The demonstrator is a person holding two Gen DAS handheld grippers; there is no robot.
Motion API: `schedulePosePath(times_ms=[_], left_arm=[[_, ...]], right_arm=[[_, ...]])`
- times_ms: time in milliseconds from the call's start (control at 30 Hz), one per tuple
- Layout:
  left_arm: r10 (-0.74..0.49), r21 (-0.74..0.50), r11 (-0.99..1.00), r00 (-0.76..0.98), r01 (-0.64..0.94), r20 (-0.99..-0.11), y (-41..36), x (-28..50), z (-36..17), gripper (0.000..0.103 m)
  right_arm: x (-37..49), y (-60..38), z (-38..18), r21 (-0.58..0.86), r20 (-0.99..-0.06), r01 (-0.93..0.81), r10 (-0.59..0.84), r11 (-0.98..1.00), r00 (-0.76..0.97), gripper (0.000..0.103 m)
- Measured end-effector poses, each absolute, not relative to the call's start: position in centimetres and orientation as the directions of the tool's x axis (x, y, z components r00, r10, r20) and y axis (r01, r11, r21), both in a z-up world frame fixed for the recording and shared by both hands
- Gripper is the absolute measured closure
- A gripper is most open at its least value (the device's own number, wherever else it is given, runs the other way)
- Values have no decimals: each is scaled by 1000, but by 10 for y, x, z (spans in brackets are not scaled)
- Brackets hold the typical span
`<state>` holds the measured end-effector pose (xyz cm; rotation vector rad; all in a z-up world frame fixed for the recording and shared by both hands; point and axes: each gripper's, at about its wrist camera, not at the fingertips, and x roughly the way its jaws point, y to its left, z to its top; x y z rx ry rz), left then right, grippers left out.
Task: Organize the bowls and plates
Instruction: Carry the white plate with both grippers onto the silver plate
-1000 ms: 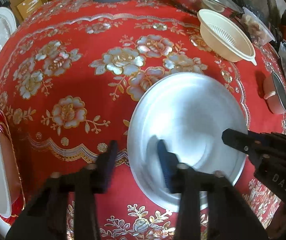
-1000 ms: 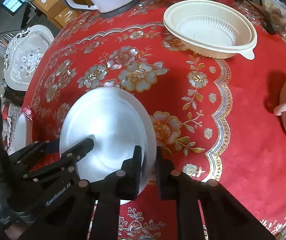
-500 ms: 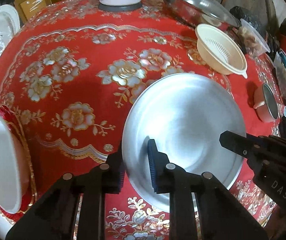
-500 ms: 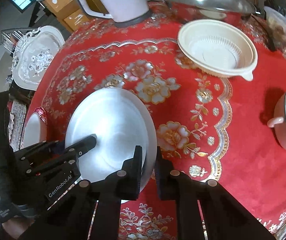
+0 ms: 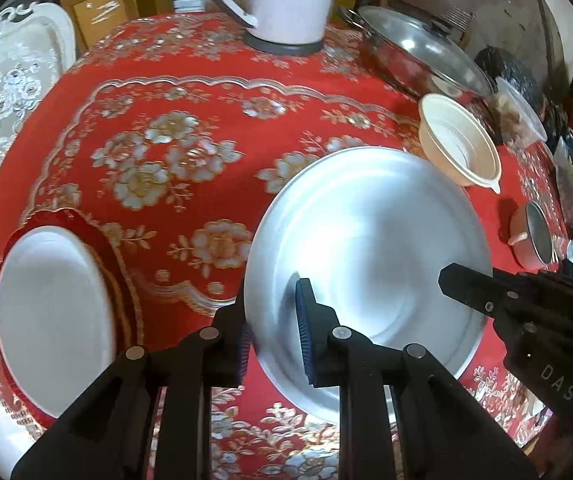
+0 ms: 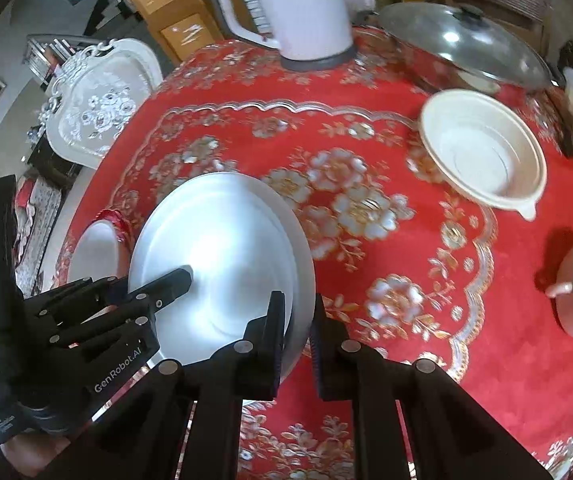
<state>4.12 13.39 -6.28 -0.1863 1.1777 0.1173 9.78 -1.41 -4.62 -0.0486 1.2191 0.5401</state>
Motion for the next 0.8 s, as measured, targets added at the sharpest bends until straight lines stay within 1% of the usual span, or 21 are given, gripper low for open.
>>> schedulePosePath(times_ms=[433, 800], left_arm=[[83, -67, 937, 404, -344, -911, 216, 7, -46, 85], [153, -47, 880, 376, -473, -914, 289, -25, -50, 85]], right_arm=[[84, 81, -32, 232, -891, -572, 408, 786, 200, 89], [59, 167, -39, 225, -895, -686, 425, 692, 135, 87]])
